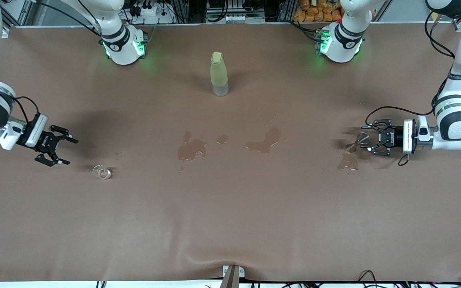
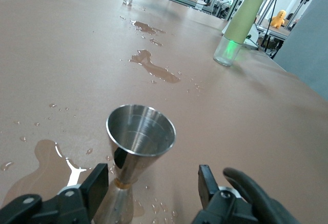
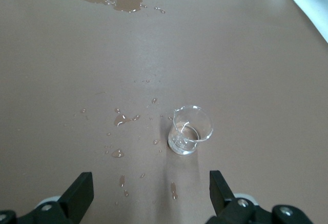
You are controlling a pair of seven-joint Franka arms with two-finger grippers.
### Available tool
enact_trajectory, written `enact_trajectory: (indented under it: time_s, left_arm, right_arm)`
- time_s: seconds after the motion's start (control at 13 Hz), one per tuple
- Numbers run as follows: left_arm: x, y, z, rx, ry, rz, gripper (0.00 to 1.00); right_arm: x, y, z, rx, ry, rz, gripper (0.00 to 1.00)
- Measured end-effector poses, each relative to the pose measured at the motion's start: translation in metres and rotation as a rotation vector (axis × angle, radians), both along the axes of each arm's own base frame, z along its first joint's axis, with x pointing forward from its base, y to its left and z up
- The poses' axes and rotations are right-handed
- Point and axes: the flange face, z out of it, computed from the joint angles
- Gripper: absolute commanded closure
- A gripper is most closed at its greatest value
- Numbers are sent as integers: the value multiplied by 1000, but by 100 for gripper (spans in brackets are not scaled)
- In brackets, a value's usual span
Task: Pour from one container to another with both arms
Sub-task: 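Close the left gripper on the jigger while the right gripper reaches the beaker, then grasp the glass beaker with the right gripper while the left gripper lifts the jigger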
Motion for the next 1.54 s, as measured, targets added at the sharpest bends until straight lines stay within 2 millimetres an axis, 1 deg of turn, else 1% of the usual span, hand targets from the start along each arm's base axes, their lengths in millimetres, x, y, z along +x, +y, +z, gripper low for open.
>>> enact_trajectory:
  time_s: [0.08, 0.23, 0.46, 0.69, 0.85, 1.08, 1.15, 1.31, 1.54]
  left_arm:
    - [0, -1, -1, -3, 0, 1, 24]
    - [1, -4, -2, -8, 0, 5, 24]
    - [2, -5, -6, 1, -1, 10, 25]
    - [2, -6, -11, -3, 1, 22, 25]
    - [3, -8, -14, -5, -2, 24, 32]
    - [5, -11, -14, -6, -7, 29, 32]
    - [5, -11, -15, -7, -7, 30, 35]
    - [5, -11, -17, -6, -6, 33, 36]
    - [6, -12, -18, -5, -8, 33, 54]
  right_arm:
    - [-1, 0, -10, 17, -7, -8, 0]
    - [-6, -2, -30, 62, -17, -32, 0]
    - [-13, 4, -62, 148, 8, -76, 0]
    - [-17, 9, -85, 215, 26, -97, 0]
    - [-17, 12, -98, 262, 33, -108, 0]
    - [-21, 6, -114, 323, 29, -145, 0]
    - [-21, 6, -117, 342, 24, -156, 0]
    - [-22, 6, -122, 378, 21, -178, 0]
    - [-22, 7, -128, 411, 13, -220, 0]
